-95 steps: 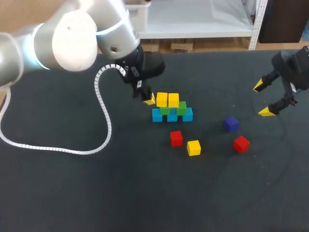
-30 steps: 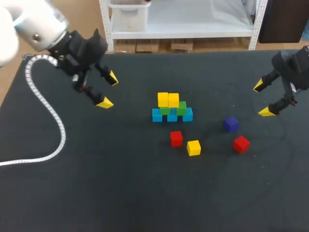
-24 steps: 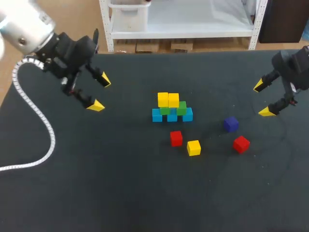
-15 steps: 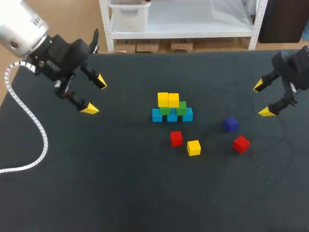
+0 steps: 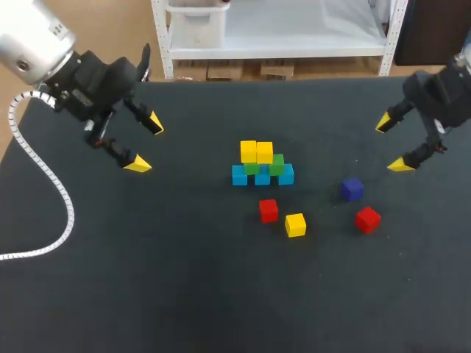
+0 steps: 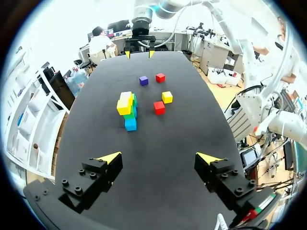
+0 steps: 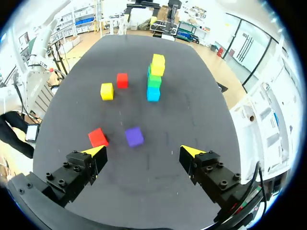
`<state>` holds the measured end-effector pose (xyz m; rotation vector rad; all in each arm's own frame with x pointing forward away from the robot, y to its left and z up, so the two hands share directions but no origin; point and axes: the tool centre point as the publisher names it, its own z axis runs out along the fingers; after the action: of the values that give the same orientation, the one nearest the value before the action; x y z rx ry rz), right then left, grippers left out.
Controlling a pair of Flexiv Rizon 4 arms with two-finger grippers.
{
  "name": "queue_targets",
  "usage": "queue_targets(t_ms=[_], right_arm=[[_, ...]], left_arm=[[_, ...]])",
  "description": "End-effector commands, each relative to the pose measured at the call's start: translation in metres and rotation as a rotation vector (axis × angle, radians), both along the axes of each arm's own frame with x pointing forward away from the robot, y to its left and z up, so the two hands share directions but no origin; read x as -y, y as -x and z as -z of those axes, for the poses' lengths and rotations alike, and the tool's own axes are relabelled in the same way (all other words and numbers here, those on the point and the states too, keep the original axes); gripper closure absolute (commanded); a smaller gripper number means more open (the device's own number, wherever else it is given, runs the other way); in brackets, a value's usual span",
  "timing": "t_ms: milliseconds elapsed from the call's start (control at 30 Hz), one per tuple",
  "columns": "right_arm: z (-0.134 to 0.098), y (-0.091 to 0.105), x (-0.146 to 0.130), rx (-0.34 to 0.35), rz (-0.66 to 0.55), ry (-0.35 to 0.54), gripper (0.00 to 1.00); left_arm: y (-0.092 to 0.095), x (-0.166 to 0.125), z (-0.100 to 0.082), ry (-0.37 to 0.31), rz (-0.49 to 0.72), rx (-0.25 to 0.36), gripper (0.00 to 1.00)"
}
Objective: Place the blue cubes, place green cubes on the blue cubes, place the yellow cubes on the green cubes, then place the red cubes on the yellow cubes, and place purple cube on the red cubes.
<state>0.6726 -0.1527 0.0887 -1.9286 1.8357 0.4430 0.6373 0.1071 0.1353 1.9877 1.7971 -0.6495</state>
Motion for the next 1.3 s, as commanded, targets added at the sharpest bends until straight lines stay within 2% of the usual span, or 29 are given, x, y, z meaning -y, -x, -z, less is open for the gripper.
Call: queue_targets(t_ms=[33,300,533,633,833,1300], right_arm=[[-0.008,0.026,-0.027,0.039,0.042,0.031,0.00],[0.004,0.064,-0.071,0.046,0.061,-0.036,0.00],[0.028,0.084,-0.104,0.019,0.036,-0.091,0.00],[0.039,0.089,-0.117,0.009,0.005,-0.118,0.00],[0.058,0.092,-0.133,-0.024,-0.034,-0.117,0.00],[0.078,0.100,-0.149,-0.049,-0.041,-0.128,0.00]], left_arm=[[-0.002,0.000,0.000,-0.001,0.004,-0.002,0.00],[-0.002,0.000,0.000,-0.001,0.004,-0.002,0.00],[-0.002,0.000,0.000,-0.001,0.004,-0.002,0.00],[-0.002,0.000,0.000,-0.001,0.004,-0.002,0.00],[-0.002,0.000,0.000,-0.001,0.004,-0.002,0.00],[-0.002,0.000,0.000,-0.001,0.004,-0.002,0.00]])
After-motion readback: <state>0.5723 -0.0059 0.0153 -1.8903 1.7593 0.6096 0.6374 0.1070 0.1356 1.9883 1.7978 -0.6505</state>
